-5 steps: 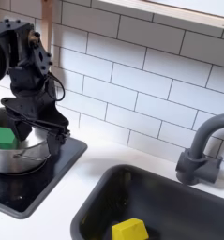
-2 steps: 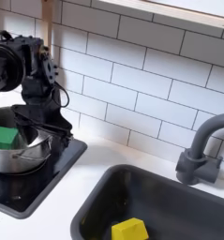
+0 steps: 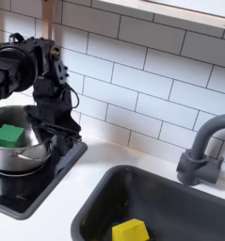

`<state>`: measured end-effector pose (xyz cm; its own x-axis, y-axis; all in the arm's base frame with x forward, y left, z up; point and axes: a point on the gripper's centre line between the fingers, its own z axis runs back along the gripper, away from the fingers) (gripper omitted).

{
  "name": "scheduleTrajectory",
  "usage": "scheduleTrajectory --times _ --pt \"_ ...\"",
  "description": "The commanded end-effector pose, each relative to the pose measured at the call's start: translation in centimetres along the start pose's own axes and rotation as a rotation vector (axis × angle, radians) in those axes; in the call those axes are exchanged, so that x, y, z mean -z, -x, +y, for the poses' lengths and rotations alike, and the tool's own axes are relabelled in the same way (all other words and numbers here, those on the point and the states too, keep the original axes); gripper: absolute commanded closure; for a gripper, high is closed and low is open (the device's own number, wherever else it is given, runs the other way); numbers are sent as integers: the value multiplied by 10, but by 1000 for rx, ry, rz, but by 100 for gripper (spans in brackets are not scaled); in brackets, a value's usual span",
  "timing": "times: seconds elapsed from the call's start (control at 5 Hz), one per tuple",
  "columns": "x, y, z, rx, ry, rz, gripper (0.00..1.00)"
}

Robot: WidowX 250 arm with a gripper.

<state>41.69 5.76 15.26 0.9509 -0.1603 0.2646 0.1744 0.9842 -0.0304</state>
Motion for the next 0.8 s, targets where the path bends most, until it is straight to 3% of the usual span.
scheduleTrajectory --times 0.0,0.6 --pt "-5 5 -13 26 39 8 100" --pt "-17 19 -56 75 121 38 100"
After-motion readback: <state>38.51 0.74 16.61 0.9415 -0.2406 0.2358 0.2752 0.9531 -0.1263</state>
